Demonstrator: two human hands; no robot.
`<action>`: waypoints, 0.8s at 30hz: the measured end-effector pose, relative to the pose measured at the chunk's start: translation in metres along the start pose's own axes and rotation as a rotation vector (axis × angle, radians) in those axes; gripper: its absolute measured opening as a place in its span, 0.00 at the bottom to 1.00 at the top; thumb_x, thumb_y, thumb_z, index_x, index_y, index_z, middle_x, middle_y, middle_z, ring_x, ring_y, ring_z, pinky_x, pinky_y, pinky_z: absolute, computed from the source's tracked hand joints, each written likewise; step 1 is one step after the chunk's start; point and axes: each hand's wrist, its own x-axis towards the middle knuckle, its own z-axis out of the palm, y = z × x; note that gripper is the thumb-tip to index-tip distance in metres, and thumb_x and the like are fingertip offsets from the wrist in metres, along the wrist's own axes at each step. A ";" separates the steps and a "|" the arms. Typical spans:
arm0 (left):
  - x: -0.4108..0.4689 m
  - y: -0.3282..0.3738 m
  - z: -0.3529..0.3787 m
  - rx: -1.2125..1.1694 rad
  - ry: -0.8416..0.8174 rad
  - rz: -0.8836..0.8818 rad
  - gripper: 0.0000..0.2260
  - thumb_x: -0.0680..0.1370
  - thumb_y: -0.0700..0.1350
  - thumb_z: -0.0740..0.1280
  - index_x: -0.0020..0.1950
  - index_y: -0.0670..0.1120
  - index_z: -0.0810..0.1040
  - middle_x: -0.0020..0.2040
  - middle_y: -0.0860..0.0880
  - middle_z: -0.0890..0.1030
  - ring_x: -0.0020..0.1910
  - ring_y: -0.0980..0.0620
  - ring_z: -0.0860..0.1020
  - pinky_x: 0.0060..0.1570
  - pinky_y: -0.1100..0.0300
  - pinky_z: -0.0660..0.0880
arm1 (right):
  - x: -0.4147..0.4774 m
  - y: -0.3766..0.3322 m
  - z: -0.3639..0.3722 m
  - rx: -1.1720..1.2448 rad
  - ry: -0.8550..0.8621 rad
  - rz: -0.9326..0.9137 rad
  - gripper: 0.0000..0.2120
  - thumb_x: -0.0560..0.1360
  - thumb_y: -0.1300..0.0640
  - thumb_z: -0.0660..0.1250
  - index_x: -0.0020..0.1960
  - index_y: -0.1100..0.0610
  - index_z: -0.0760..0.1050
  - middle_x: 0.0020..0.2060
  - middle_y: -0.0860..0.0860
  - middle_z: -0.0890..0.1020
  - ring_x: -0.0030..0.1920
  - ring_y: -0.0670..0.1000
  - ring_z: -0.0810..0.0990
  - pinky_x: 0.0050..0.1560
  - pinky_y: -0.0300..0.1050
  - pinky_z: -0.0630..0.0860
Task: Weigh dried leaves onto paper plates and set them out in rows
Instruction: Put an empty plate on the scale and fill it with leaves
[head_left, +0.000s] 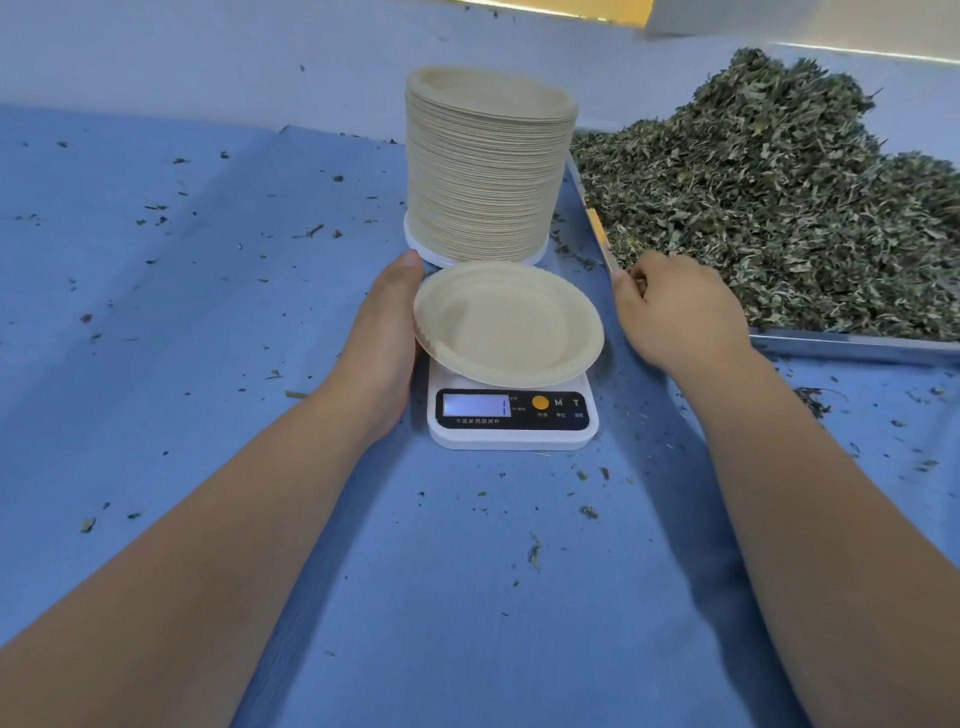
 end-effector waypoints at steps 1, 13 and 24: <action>0.000 -0.001 0.000 0.000 0.009 -0.002 0.28 0.87 0.54 0.54 0.33 0.73 0.82 0.37 0.71 0.82 0.41 0.73 0.81 0.46 0.65 0.77 | 0.001 -0.001 -0.001 -0.022 -0.014 -0.011 0.21 0.84 0.42 0.54 0.56 0.59 0.74 0.50 0.60 0.76 0.54 0.65 0.74 0.48 0.56 0.73; 0.003 -0.004 -0.002 0.066 0.017 0.011 0.16 0.83 0.61 0.57 0.57 0.63 0.83 0.61 0.58 0.84 0.65 0.57 0.80 0.71 0.47 0.71 | 0.012 0.003 0.000 0.035 -0.158 0.105 0.28 0.82 0.35 0.53 0.36 0.56 0.68 0.32 0.54 0.75 0.33 0.56 0.74 0.33 0.46 0.67; 0.000 -0.003 0.000 0.051 0.112 -0.006 0.09 0.79 0.62 0.59 0.51 0.69 0.79 0.60 0.65 0.80 0.67 0.59 0.76 0.74 0.49 0.68 | 0.031 -0.002 -0.013 0.175 0.043 0.152 0.24 0.83 0.45 0.60 0.34 0.59 0.68 0.29 0.55 0.73 0.30 0.55 0.70 0.33 0.47 0.65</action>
